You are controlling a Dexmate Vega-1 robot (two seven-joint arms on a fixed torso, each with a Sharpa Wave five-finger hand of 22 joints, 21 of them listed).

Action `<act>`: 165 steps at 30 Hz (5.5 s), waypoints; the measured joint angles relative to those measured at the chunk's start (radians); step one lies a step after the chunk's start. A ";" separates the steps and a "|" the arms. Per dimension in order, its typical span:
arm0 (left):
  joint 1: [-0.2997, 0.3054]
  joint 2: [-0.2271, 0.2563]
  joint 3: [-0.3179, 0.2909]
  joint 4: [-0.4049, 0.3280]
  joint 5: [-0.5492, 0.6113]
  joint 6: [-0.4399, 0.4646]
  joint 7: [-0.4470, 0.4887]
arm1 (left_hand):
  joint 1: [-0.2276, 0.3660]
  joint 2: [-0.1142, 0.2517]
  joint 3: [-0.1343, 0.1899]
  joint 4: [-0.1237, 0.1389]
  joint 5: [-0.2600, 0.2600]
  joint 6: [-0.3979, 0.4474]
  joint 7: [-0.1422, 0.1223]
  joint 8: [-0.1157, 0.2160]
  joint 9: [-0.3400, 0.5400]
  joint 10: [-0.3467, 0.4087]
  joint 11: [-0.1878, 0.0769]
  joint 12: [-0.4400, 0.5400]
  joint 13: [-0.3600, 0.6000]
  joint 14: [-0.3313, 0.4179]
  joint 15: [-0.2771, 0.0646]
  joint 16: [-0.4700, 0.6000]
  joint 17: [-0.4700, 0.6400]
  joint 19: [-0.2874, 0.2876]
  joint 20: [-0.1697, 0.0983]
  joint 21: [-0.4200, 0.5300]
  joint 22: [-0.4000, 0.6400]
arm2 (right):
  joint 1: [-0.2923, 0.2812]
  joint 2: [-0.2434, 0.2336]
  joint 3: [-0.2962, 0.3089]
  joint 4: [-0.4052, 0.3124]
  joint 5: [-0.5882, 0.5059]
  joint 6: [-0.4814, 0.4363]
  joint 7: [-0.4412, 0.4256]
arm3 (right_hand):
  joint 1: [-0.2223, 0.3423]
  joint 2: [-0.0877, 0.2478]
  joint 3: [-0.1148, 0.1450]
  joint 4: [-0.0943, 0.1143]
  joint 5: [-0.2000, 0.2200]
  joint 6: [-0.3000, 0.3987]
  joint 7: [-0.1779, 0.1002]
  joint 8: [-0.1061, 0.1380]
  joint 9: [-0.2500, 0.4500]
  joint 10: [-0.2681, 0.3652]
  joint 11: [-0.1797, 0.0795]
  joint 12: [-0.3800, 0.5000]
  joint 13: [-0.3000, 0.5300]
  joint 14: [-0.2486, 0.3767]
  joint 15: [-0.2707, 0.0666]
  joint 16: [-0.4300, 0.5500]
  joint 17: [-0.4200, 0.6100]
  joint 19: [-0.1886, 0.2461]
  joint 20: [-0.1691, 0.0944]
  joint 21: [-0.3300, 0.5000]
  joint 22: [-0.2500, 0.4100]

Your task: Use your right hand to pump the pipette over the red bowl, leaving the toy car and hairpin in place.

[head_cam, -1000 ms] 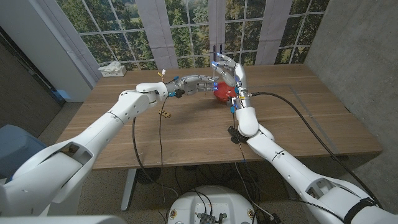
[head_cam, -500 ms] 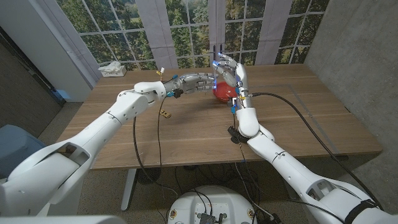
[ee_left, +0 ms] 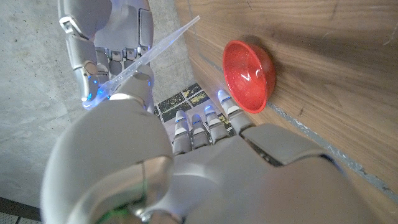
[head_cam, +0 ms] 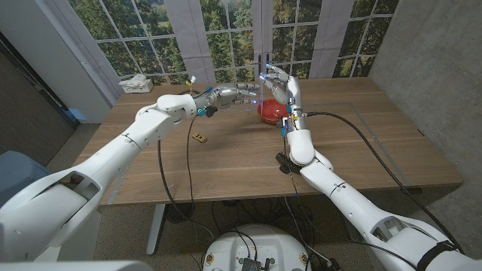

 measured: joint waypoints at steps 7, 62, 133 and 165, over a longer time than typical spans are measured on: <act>0.024 0.036 -0.017 -0.044 0.083 -0.061 0.056 | -0.017 0.001 -0.007 0.007 0.000 -0.004 -0.004 0.004 -0.005 -0.020 0.002 0.000 0.000 -0.012 0.002 0.000 0.000 -0.011 -0.001 -0.008 0.000 | 0.017 0.013 0.008 0.036 -0.019 0.023 -0.034 | 0.000 0.000 0.000 0.000 -0.009 0.000 0.000 -0.004 0.000 0.010 0.002 0.000 0.000 0.001 0.001 0.000 0.000 0.000 0.000 0.008 0.000; 0.221 0.166 -0.138 -0.222 0.081 -0.059 0.246 | -0.053 0.003 -0.016 0.008 -0.005 -0.010 0.000 0.011 -0.014 -0.030 0.002 0.013 0.000 -0.019 0.009 0.001 0.000 -0.017 0.004 -0.008 0.000 | 0.287 0.101 -0.068 0.422 -0.191 0.120 -0.399 | 0.008 0.021 0.000 0.000 -0.017 -0.006 0.005 -0.011 0.005 0.038 -0.002 0.000 0.001 0.025 0.000 0.008 0.014 -0.006 -0.006 0.017 0.000; 0.330 0.228 -0.217 -0.290 0.033 0.011 0.379 | -0.070 0.009 -0.020 0.004 -0.005 -0.003 0.000 0.019 -0.013 -0.030 0.002 0.019 0.000 -0.019 0.008 0.001 -0.002 -0.019 0.006 -0.002 0.000 | 0.619 0.215 -0.408 0.951 0.136 -0.031 -0.397 | 0.013 0.026 0.000 0.000 -0.025 -0.011 0.011 -0.022 0.005 0.061 -0.004 0.004 0.002 0.041 -0.006 0.016 0.019 -0.005 -0.005 0.032 0.000; 0.287 0.221 -0.199 -0.266 0.041 0.019 0.354 | -0.082 0.014 -0.020 0.004 -0.005 0.001 -0.003 0.018 -0.018 -0.034 0.005 0.019 0.000 -0.023 0.005 0.001 -0.002 -0.018 0.006 -0.002 0.000 | 0.627 0.221 -0.481 0.957 0.168 -0.078 -0.410 | 0.111 0.064 0.026 -0.018 -0.005 -0.027 0.142 -0.014 0.031 0.092 0.036 0.015 0.030 0.041 -0.006 0.023 0.047 -0.051 -0.018 0.043 0.007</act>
